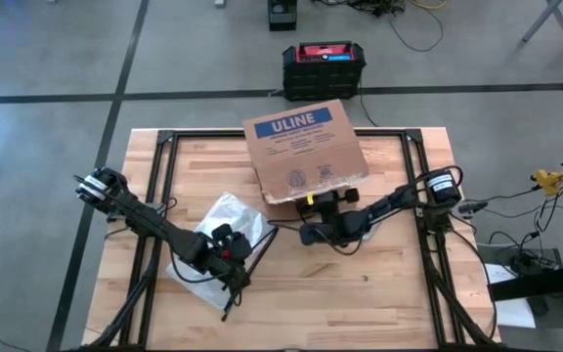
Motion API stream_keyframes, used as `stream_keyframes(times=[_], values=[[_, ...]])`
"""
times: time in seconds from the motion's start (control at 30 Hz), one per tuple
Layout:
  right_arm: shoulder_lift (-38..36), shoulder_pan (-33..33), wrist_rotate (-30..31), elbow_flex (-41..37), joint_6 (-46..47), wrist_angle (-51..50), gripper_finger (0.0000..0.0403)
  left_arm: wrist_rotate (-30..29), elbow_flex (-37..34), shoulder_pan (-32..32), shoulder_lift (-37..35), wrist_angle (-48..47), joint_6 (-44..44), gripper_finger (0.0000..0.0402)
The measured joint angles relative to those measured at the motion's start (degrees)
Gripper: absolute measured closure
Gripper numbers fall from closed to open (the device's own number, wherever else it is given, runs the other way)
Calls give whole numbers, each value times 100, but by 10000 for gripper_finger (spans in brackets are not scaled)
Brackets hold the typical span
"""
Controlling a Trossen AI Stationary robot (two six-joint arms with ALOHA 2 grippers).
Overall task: Unpack boxes
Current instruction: Put the blue charger adapter into the white zip bag
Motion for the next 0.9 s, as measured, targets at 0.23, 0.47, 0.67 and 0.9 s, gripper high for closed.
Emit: stream_keyframes(times=[0.23,0.47,0.67,0.9], values=[[-511,213,15,-8,1741,-2174,403,3,0,0,0,-1,0,401],[-1104,271,-584,-13,4651,-6250,403,7,0,0,0,-4,0,401],[-1219,312,-1285,-68,6728,-8958,403,7,0,0,0,-2,0,401],[-956,849,-339,-79,5711,-6368,403,-114,0,9,0,3,61,401]])
